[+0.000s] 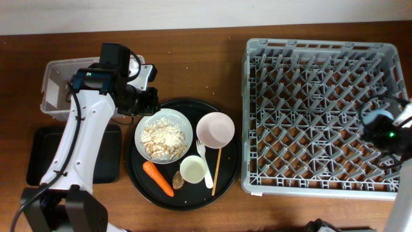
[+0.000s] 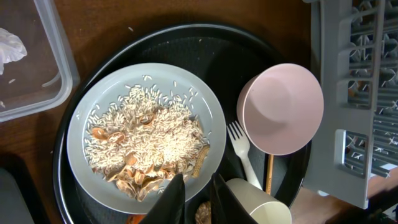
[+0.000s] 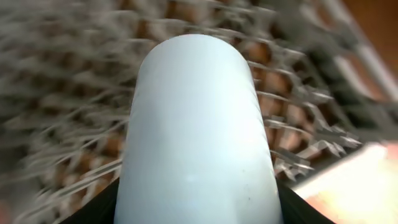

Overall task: Sort waste into correct bins and load items into the dishwasher rack
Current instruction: 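Place the blue cup upside down on the rack's right side with right gripper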

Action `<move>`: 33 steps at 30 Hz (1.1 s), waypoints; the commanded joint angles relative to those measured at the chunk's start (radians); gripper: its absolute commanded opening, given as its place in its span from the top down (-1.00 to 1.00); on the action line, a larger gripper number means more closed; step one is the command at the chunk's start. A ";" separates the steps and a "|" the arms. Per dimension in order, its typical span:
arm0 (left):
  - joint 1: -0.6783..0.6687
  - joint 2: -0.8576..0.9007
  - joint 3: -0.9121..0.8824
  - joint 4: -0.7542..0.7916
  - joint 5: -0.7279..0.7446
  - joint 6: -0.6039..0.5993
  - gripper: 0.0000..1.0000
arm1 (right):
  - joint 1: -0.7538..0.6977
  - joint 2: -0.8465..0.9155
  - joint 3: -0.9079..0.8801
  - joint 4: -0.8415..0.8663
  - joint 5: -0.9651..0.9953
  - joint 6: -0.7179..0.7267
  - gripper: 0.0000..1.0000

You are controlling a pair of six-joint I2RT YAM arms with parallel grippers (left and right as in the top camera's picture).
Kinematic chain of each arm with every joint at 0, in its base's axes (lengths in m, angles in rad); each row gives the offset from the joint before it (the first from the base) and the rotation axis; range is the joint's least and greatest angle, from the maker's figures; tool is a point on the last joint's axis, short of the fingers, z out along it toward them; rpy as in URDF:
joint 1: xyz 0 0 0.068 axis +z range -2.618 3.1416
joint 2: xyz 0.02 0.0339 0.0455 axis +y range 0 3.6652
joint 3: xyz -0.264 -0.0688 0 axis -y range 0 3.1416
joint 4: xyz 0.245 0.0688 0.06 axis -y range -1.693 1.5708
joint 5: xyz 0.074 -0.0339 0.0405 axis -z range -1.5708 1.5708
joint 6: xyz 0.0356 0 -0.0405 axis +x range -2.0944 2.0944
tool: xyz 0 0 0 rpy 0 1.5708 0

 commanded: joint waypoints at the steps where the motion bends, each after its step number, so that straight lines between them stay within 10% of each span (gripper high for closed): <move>1: 0.001 -0.006 -0.002 -0.002 -0.008 0.001 0.70 | -0.040 0.085 0.020 0.000 0.126 0.071 0.29; 14: 0.001 -0.006 -0.002 -0.001 -0.008 0.001 0.70 | -0.084 0.304 0.020 -0.019 0.169 0.111 0.35; 19: 0.001 -0.006 -0.002 -0.001 -0.008 0.001 0.70 | -0.084 0.310 0.020 -0.012 0.130 0.110 -0.61; 33: 0.001 -0.006 -0.002 -0.020 -0.005 0.001 0.70 | -0.080 0.302 0.130 -0.106 -0.128 0.053 -0.68</move>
